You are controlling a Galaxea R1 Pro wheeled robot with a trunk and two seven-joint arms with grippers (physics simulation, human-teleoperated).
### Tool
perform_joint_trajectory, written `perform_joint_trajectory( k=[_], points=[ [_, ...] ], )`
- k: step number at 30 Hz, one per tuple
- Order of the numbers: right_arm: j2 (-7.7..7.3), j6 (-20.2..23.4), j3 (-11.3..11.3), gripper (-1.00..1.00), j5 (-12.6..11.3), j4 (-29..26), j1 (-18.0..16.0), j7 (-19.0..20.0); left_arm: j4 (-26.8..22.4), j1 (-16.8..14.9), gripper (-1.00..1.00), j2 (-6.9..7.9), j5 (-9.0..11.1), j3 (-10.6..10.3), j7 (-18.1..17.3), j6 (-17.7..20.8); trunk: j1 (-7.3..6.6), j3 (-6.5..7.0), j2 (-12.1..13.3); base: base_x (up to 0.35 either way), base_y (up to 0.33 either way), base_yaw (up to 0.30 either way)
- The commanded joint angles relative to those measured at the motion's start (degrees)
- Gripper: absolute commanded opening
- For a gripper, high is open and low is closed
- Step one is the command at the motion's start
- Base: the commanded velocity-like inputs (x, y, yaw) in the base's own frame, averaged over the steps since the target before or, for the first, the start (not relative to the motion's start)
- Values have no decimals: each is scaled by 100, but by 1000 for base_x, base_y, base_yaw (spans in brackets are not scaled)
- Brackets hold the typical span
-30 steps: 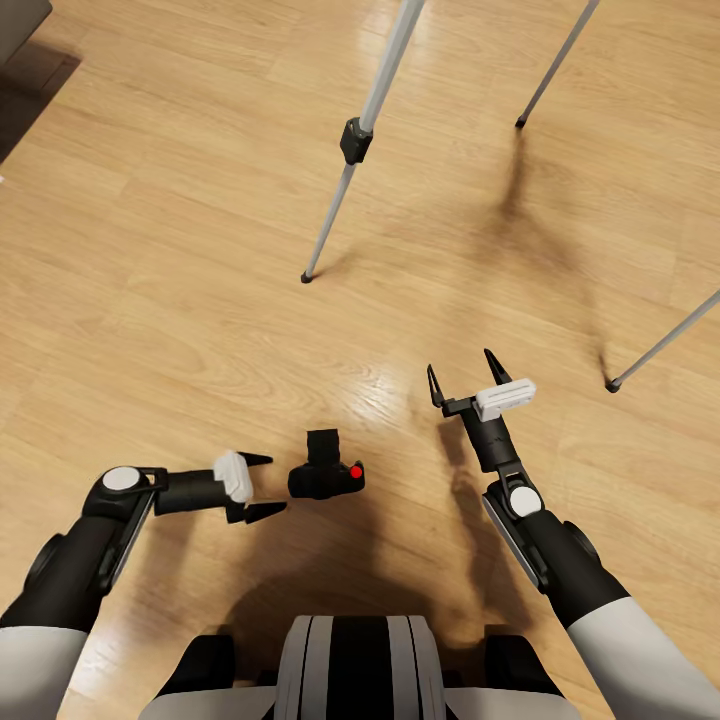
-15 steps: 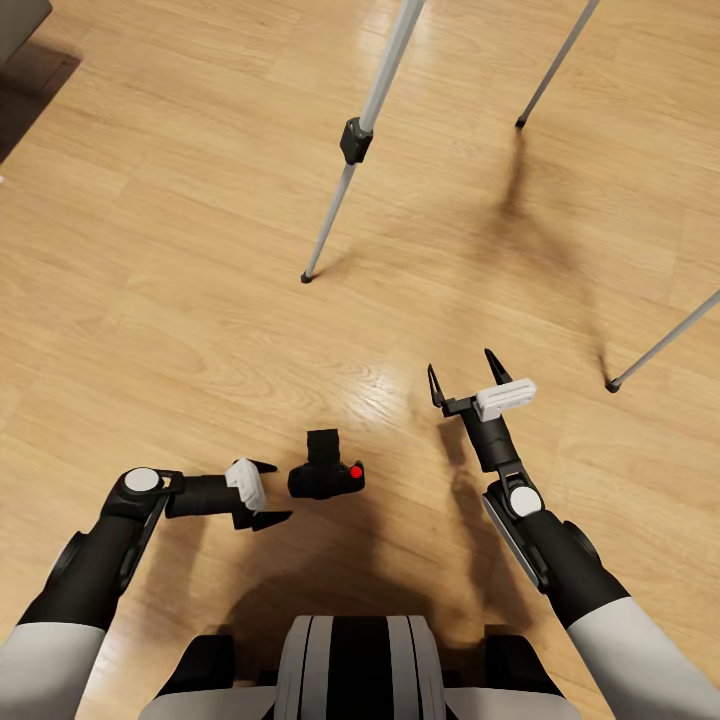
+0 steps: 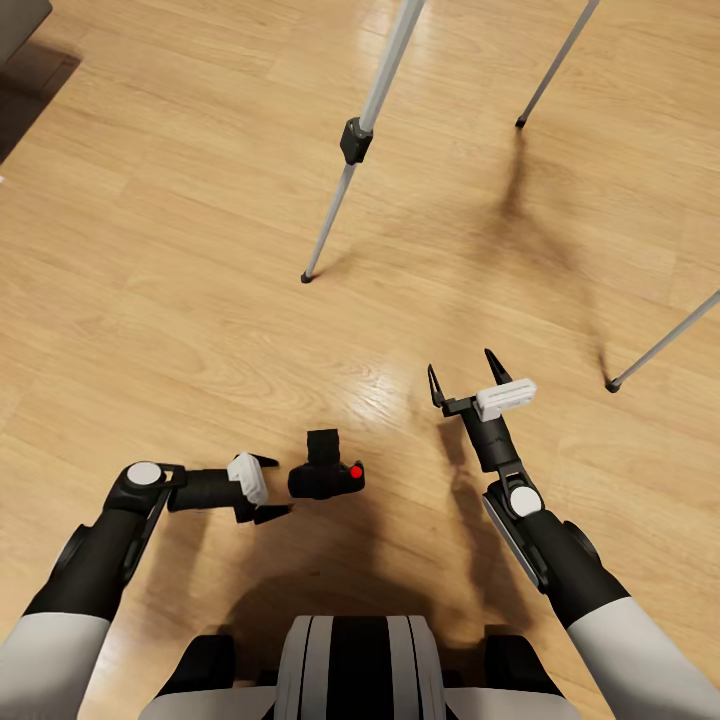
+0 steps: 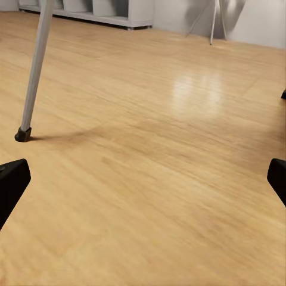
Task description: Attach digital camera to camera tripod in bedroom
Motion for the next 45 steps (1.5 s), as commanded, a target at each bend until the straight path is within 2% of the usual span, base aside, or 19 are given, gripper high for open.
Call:
perform_joint_trajectory(
  k=[1, 14, 19, 21, 22, 23, 27, 28, 31, 37, 45],
  points=[
    [-6, -8, 21, 100, 19, 1, -4, -54, 5, -26, 100, 2, -14, -5, -21, 60, -1, -3, -1, 0, 0, 0],
    [-6, -8, 21, 100, 19, 1, -4, -57, 102, -222, 100, -2, -26, -31, -21, 61, -1, -3, -1, 0, 0, 0],
    [-6, -8, 21, 100, 18, 1, -4, -53, 105, -302, 100, 0, -125, -46, -21, 60, -1, -3, -1, 0, 0, 0],
    [-6, -8, 18, 100, 16, 1, -4, -51, 105, -362, 100, 1, -306, -55, -26, 65, -1, -3, -1, 0, 0, 0],
    [-6, -8, 16, 100, 16, 1, -4, -51, 103, -387, 100, 0, -472, -62, -27, 66, -1, -3, -1, 0, 0, 0],
    [-6, -8, 16, 100, 16, 1, -4, -51, 103, -387, 100, 0, -472, -62, -27, 66, -1, -3, -1, 0, 0, 0],
    [-6, -8, 14, 100, 15, 1, -4, -50, 91, -415, 100, -7, -842, -70, -29, 64, -1, -3, -1, 0, 0, 0],
    [-6, -8, 14, 100, 15, 1, -4, -50, 83, -422, 100, -13, -1005, -74, -29, 63, -1, -3, -1, 0, 0, 0],
    [-6, -8, 14, 100, 15, 1, -4, -49, 65, -428, 100, -37, -1185, -89, -30, 57, -1, -3, -1, 0, 0, 0],
    [-6, -8, 15, 100, 15, 1, -4, -49, -21, -432, 100, -76, -1320, -198, -30, 47, -1, -3, -1, 0, 0, 0],
    [-6, -8, 12, 100, 15, 1, -4, -49, -77, -430, 100, -74, -1375, -563, -24, 0, -1, -3, -1, 0, 0, 0]
  ],
)
